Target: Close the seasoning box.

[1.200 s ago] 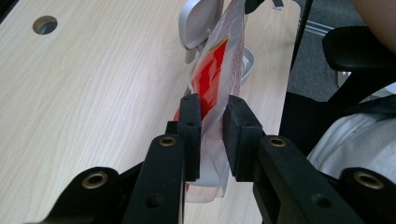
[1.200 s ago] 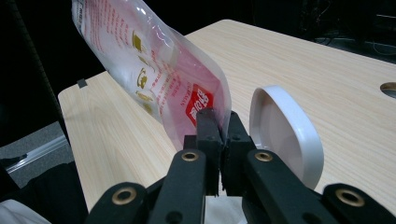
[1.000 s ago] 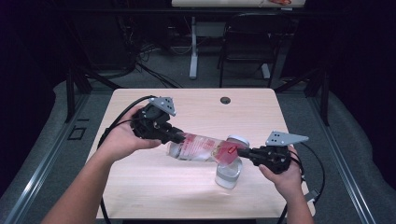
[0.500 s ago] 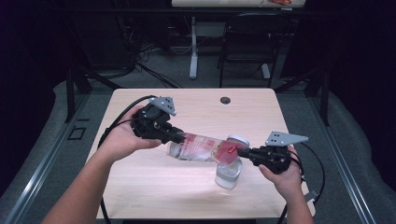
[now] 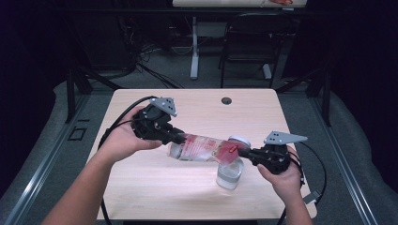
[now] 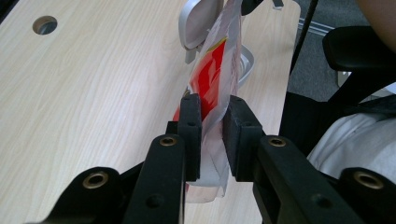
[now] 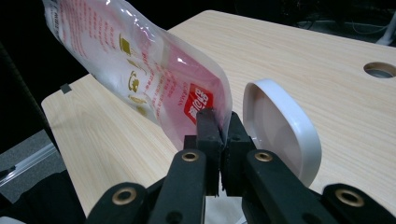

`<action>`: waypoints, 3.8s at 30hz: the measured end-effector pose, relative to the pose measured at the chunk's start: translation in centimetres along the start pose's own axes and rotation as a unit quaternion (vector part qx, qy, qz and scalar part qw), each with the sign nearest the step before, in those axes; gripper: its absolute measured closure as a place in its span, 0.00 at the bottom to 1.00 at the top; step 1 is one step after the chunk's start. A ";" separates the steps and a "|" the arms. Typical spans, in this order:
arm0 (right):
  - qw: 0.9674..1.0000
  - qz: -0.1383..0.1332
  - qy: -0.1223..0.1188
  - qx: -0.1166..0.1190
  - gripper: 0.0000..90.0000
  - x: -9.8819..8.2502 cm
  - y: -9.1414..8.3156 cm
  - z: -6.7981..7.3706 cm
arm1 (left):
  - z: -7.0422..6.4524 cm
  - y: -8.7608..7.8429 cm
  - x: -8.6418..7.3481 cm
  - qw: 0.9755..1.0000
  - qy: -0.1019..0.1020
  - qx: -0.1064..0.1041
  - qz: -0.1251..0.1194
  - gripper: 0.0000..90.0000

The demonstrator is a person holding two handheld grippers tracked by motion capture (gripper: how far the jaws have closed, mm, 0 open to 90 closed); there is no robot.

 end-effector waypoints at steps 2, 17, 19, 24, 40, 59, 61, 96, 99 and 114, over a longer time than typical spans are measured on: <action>1.000 -0.001 0.003 0.000 0.99 0.0 0.0 0.0 | 0.1 0.0 0.0 1.000 0.001 0.000 0.000 0.87; 0.999 0.018 0.017 -0.020 0.99 0.1 -0.2 0.1 | -0.2 0.0 0.3 1.000 0.001 -0.002 -0.003 0.88; 0.999 0.019 0.018 -0.021 0.99 0.1 -0.2 0.1 | -0.2 0.0 0.3 1.000 0.001 -0.002 -0.003 0.88; 0.999 0.022 0.020 -0.023 0.99 0.1 -0.4 0.1 | -0.4 0.0 0.5 1.000 0.004 -0.005 -0.001 0.88; 0.999 0.020 0.012 -0.024 0.99 0.4 -0.7 0.3 | -0.6 -0.3 0.6 1.000 0.007 -0.001 -0.001 0.88; 0.999 0.025 0.007 -0.022 0.99 0.3 -0.6 0.4 | -0.7 -0.3 0.6 1.000 0.009 0.000 0.000 0.88; 0.999 0.025 0.007 -0.023 0.99 0.2 -0.6 0.4 | -0.7 -0.3 0.6 1.000 0.009 -0.002 0.000 0.87; 0.999 0.025 0.014 -0.023 0.98 0.0 -0.4 0.2 | -0.7 0.0 0.7 1.000 0.008 -0.003 0.000 0.87; 0.999 0.025 0.013 -0.024 0.98 0.0 -0.4 0.2 | -0.7 0.0 0.8 1.000 0.008 -0.005 -0.001 0.87; 0.999 0.027 0.015 -0.028 0.98 -0.2 -0.6 0.2 | -1.0 0.0 1.2 1.000 0.015 -0.005 -0.002 0.87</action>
Point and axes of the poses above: each handheld gripper's, and its own axes: y roughly forward along the jaws, x roughly out of its top, z roughly to its left, the point moved 9 cm from there along y, roughly forward along the jaws, and after that the axes turned 12 degrees about -y, right-handed, at the moved point
